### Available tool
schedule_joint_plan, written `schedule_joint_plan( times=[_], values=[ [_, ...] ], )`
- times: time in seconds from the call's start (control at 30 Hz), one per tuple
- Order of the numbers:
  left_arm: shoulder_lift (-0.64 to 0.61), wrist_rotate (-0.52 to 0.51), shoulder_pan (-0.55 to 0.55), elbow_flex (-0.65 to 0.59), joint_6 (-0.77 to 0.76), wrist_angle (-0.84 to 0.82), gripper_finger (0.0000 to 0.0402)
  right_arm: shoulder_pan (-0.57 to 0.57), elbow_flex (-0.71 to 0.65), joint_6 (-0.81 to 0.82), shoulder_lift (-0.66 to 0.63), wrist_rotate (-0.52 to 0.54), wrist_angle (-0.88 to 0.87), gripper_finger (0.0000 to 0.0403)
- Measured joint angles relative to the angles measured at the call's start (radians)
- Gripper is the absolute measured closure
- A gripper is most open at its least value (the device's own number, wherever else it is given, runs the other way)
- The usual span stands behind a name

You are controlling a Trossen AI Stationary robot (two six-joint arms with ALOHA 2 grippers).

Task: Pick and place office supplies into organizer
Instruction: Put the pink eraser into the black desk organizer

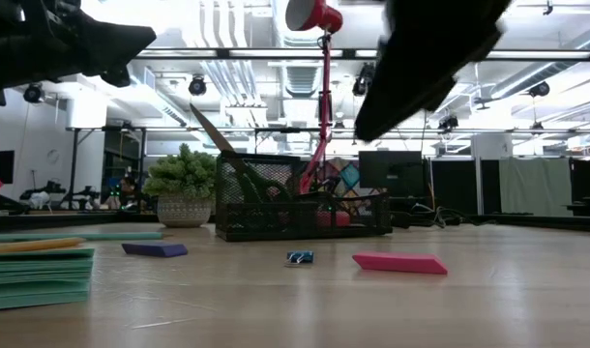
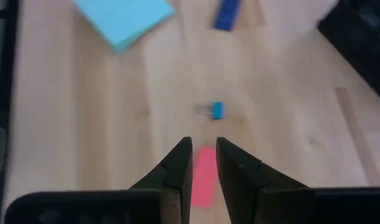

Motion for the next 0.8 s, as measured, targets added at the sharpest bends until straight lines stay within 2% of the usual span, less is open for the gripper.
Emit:
schedule_joint_plan(
  times=[0.13,0.33,0.53,0.8],
  values=[
    [0.0,0.0,0.0,0.0,0.0,0.002,0.0379,0.054,0.007,0.023,0.0,0.01,0.0,0.0326],
    [0.0,0.0,0.0,0.0,0.0,0.002,0.0379,0.093,0.005,0.074,0.043,0.038,0.005,0.0267],
    [0.001,0.001,0.0,0.0,-0.001,0.001,0.0379,0.086,0.015,0.075,0.131,0.08,0.015,0.0214],
    [0.005,0.003,0.0,0.0,-0.002,0.0,0.0379,0.069,0.048,0.071,0.198,0.08,0.012,0.019]
  ],
)
